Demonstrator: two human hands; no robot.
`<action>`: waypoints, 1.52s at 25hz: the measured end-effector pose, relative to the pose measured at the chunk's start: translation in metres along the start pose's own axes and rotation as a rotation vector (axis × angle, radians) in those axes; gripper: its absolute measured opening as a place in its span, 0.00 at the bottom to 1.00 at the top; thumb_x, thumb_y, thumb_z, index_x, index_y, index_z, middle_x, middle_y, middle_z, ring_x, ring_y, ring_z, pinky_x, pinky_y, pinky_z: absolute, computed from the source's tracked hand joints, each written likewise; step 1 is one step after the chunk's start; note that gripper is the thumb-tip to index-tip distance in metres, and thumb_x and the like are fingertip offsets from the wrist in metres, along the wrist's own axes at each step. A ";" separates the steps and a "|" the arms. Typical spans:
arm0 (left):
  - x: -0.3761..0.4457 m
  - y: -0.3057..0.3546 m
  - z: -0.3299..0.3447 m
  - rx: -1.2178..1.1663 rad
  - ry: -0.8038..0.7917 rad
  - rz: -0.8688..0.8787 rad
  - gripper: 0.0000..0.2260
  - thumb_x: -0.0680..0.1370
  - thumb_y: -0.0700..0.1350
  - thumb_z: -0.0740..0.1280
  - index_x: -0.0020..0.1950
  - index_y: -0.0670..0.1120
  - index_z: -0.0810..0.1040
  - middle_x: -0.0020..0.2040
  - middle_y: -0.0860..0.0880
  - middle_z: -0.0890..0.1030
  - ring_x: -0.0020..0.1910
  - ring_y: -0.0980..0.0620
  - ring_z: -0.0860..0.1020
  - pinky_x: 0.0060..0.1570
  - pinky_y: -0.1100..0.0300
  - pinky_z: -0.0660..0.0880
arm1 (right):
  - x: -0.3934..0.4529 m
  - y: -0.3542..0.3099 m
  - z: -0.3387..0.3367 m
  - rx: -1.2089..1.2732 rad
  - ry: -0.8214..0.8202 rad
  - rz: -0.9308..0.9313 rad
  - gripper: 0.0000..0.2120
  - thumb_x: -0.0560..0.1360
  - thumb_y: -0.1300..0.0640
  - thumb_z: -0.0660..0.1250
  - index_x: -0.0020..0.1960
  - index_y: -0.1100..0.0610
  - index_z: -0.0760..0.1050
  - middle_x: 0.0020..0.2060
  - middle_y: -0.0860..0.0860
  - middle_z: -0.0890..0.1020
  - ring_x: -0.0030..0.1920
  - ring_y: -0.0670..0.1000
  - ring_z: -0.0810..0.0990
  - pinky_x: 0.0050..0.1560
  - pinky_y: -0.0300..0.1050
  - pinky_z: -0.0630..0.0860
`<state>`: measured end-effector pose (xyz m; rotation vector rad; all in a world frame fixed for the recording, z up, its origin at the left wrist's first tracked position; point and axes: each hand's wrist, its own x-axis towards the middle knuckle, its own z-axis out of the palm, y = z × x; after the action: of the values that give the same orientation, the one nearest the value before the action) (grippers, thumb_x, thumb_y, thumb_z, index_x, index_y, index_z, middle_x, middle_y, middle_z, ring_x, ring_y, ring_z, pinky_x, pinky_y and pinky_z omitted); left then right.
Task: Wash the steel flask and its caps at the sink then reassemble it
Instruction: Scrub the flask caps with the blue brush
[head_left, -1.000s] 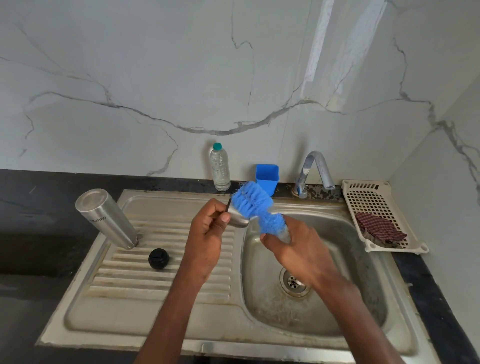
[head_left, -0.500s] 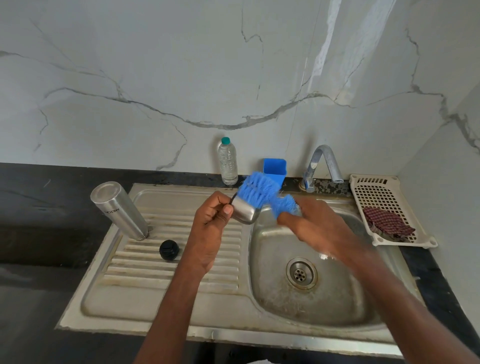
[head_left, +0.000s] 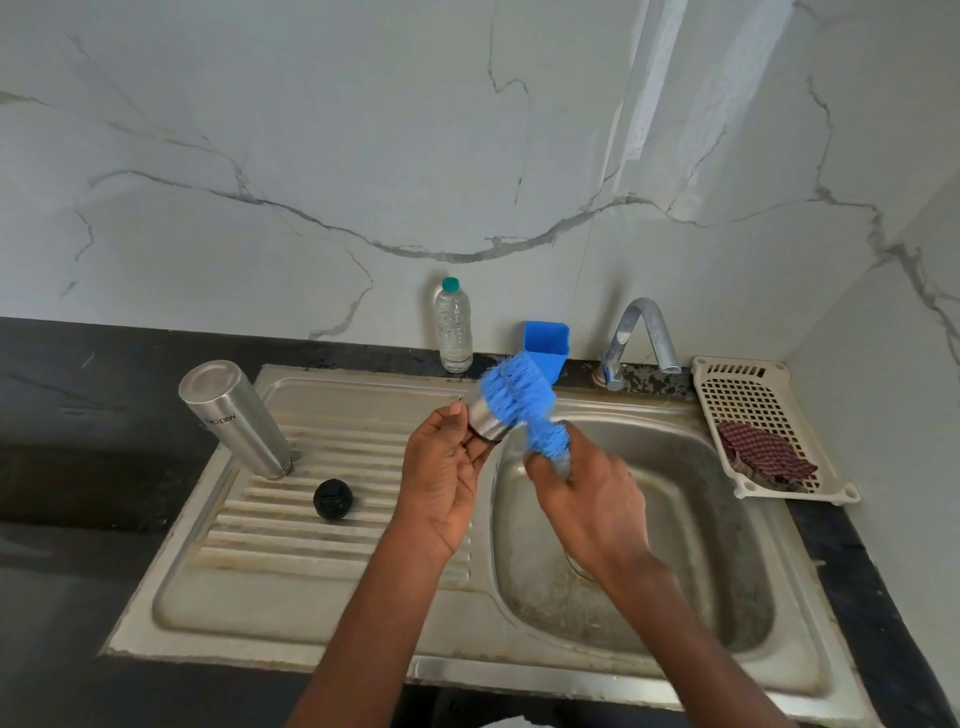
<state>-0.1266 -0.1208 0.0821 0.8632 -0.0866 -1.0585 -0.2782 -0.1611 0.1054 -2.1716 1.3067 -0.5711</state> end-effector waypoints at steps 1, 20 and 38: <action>-0.001 0.002 0.001 -0.001 0.011 0.009 0.10 0.86 0.41 0.62 0.61 0.38 0.80 0.59 0.38 0.86 0.56 0.45 0.86 0.58 0.55 0.83 | 0.001 0.001 -0.002 -0.008 -0.007 -0.011 0.06 0.78 0.43 0.61 0.51 0.43 0.70 0.32 0.47 0.79 0.34 0.50 0.78 0.38 0.49 0.77; -0.002 0.031 -0.009 0.073 0.041 -0.100 0.10 0.75 0.36 0.74 0.54 0.42 0.79 0.52 0.42 0.84 0.50 0.47 0.85 0.50 0.53 0.83 | 0.004 0.015 0.012 0.309 -0.182 0.184 0.18 0.78 0.42 0.70 0.61 0.46 0.66 0.38 0.50 0.82 0.30 0.47 0.79 0.33 0.49 0.79; 0.010 0.031 -0.015 -0.006 -0.142 -0.074 0.12 0.79 0.53 0.69 0.58 0.48 0.83 0.48 0.46 0.83 0.48 0.50 0.83 0.51 0.52 0.81 | 0.010 -0.023 0.003 1.072 -0.573 0.378 0.10 0.83 0.49 0.67 0.52 0.56 0.79 0.33 0.54 0.76 0.23 0.47 0.69 0.25 0.40 0.62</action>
<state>-0.0924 -0.1135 0.0889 0.7908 -0.1713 -1.1887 -0.2565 -0.1606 0.1188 -1.0439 0.7630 -0.3232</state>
